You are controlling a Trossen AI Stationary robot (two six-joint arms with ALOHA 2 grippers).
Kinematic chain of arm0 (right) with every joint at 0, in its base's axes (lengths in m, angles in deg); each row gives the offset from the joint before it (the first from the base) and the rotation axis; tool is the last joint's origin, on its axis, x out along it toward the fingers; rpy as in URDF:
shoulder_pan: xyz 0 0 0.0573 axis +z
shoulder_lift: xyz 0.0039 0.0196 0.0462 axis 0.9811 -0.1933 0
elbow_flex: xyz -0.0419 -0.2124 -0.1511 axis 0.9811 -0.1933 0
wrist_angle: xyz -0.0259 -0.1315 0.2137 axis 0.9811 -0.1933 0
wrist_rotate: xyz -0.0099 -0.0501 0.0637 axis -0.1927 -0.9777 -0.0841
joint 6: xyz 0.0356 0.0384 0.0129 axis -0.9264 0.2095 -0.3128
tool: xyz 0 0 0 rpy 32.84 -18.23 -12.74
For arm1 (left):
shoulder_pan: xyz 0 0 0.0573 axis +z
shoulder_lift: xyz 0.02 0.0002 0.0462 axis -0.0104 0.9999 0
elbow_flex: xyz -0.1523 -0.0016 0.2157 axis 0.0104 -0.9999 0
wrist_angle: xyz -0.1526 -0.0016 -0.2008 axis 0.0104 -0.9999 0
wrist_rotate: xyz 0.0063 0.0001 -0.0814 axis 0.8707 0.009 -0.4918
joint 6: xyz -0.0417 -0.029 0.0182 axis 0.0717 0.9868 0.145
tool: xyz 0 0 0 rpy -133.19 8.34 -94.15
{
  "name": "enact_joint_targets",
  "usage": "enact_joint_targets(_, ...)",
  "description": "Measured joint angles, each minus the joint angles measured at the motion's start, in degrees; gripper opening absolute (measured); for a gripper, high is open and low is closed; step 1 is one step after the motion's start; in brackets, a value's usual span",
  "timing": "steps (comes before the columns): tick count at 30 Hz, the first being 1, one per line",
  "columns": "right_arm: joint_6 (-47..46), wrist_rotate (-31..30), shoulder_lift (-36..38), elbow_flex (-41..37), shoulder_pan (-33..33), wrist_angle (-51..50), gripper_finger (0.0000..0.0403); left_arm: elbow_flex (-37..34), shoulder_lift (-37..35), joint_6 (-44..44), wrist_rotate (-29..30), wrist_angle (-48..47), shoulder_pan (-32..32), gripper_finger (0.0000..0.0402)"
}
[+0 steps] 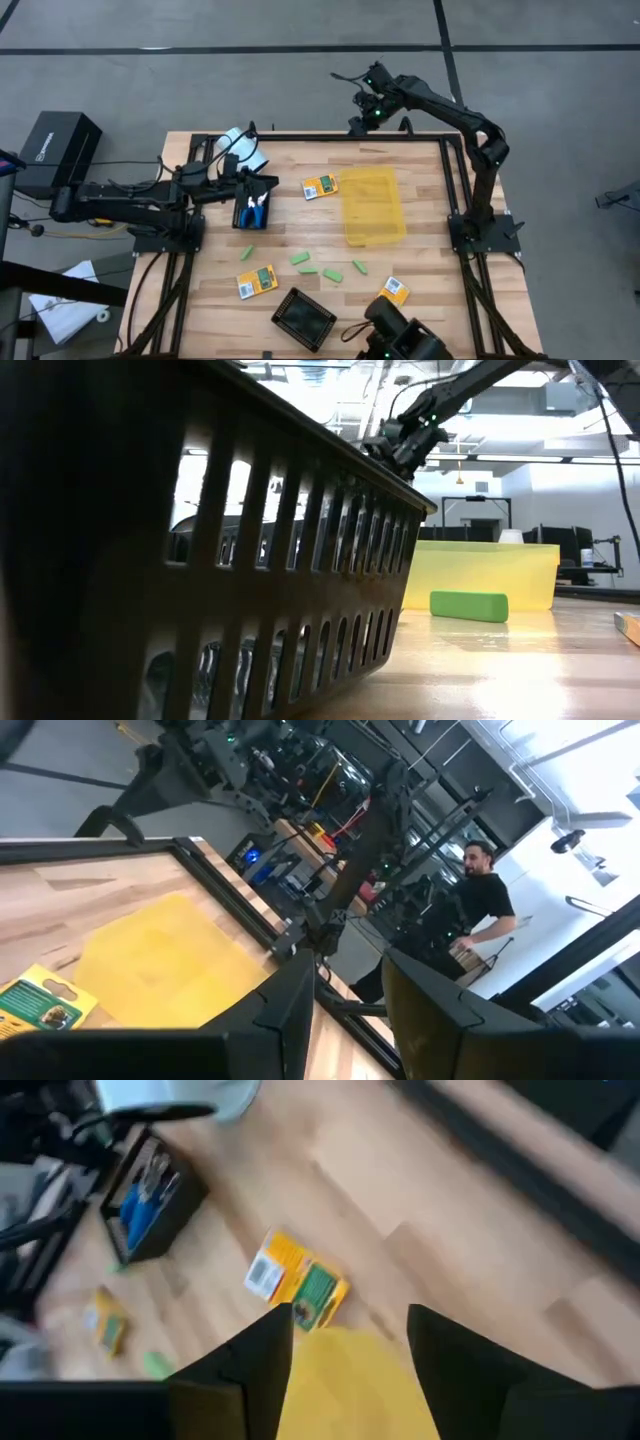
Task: Pick & Place School Supplies
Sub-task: Put the top crayon box into the yellow bin
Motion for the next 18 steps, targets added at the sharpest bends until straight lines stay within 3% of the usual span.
enact_joint_targets(3, 1.3, 2.8, -2.0, 0.0, -0.3, -1.5, 0.0178, 0.0, 0.0, 0.9, 0.0, 0.0, 0.0, 0.0115)
enact_joint_targets(18, 2.6, 2.8, -9.1, 0.0, 3.9, -2.7, 0.0189, 0.0, 0.0, 1.5, 0.0, 0.1, 0.0, 0.0115)
